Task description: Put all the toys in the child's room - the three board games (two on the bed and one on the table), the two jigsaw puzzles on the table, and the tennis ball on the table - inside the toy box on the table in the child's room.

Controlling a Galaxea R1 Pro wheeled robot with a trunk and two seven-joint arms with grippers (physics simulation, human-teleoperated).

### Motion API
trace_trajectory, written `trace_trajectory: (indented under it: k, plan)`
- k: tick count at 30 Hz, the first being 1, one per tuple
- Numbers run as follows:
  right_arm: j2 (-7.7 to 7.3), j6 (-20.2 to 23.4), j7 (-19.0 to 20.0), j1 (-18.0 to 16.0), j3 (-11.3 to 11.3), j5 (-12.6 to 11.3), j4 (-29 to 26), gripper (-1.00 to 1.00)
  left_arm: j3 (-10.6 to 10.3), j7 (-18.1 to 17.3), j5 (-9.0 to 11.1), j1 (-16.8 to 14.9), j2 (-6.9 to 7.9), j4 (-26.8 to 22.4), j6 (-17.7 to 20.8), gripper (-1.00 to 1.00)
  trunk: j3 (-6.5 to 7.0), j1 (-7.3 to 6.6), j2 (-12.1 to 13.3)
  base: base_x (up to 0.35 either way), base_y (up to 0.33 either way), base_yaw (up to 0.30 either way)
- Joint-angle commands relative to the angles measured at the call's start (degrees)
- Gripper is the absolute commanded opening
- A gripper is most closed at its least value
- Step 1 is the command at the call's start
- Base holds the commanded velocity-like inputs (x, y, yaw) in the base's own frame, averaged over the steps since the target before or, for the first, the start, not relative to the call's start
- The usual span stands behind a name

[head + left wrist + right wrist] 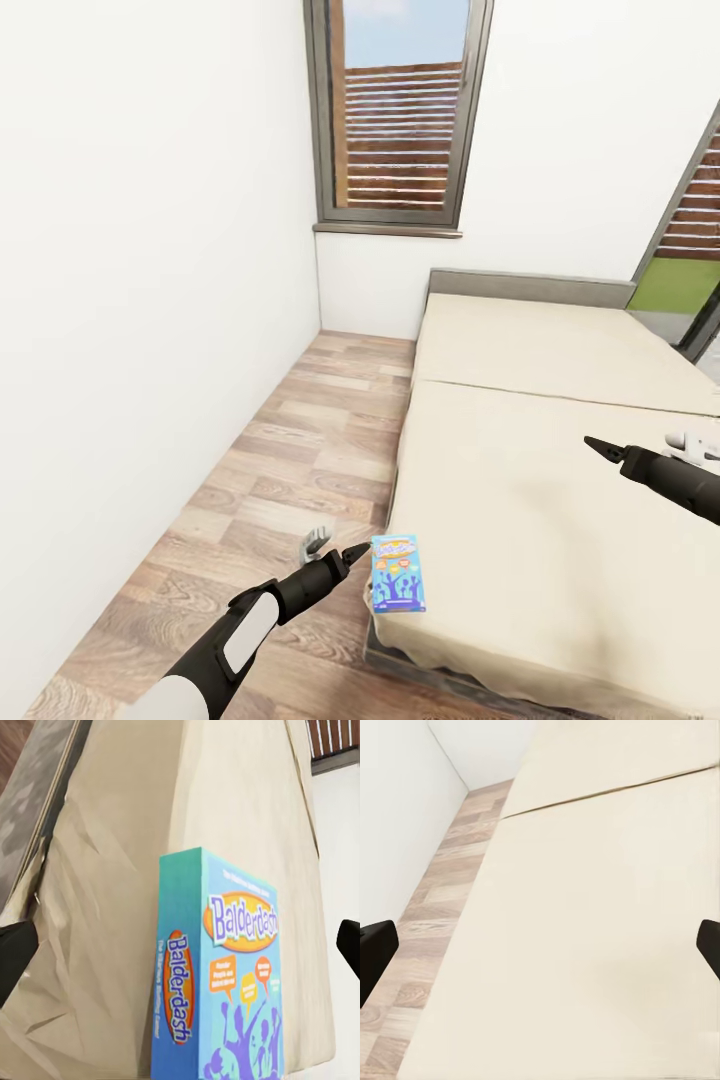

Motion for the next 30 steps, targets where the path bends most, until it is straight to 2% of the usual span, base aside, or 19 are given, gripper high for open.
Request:
trace_trajectory:
  k: [1,13,30]
  plan:
    - [0.00,0.3,0.5,-0.1,-0.1,0.3,0.0,1.00,-0.1,0.0,0.6,0.0,0.02,0.0,0.4,1.00,-0.05,-0.01,0.0,0.000,0.000,-0.201]
    - [0.03,0.3,0.5,-0.1,0.0,0.3,0.0,1.00,-0.1,0.0,0.6,0.0,0.00,0.0,0.4,1.00,-0.05,-0.01,0.0,0.000,0.000,-0.164]
    - [0.07,0.3,0.5,-0.1,0.0,0.3,-0.1,1.00,-0.1,0.0,0.6,0.0,-0.01,0.0,0.4,1.00,-0.05,-0.01,0.0,0.000,0.000,-0.032]
